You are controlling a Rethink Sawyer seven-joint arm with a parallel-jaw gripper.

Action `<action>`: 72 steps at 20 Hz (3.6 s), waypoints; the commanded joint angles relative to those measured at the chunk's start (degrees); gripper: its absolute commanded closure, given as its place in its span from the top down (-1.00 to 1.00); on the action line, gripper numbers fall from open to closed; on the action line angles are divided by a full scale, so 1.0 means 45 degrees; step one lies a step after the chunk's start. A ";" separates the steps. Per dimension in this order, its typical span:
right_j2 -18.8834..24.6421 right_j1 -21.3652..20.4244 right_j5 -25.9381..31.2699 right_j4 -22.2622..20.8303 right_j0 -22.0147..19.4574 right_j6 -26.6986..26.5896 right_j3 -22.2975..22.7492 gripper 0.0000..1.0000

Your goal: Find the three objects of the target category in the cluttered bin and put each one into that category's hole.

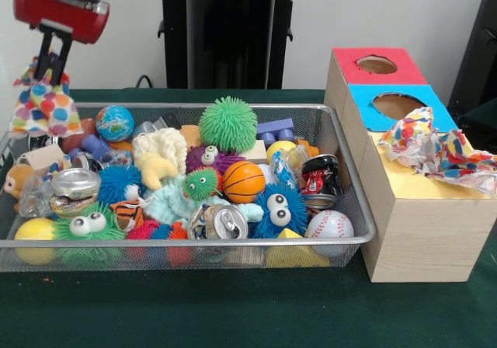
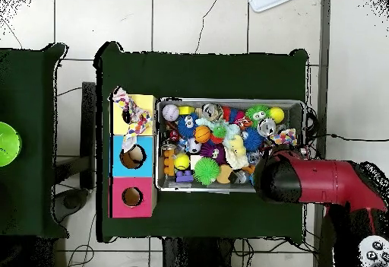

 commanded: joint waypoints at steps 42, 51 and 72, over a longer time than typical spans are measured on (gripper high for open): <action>-0.1802 -0.1738 0.2544 0.7761 0.6952 0.4949 0.2192 -1.00; -0.2630 -0.0586 0.2211 0.8389 0.8744 0.6120 0.1278 -1.00; -0.3807 0.1153 0.3165 0.9193 1.0981 0.7033 -0.1469 -1.00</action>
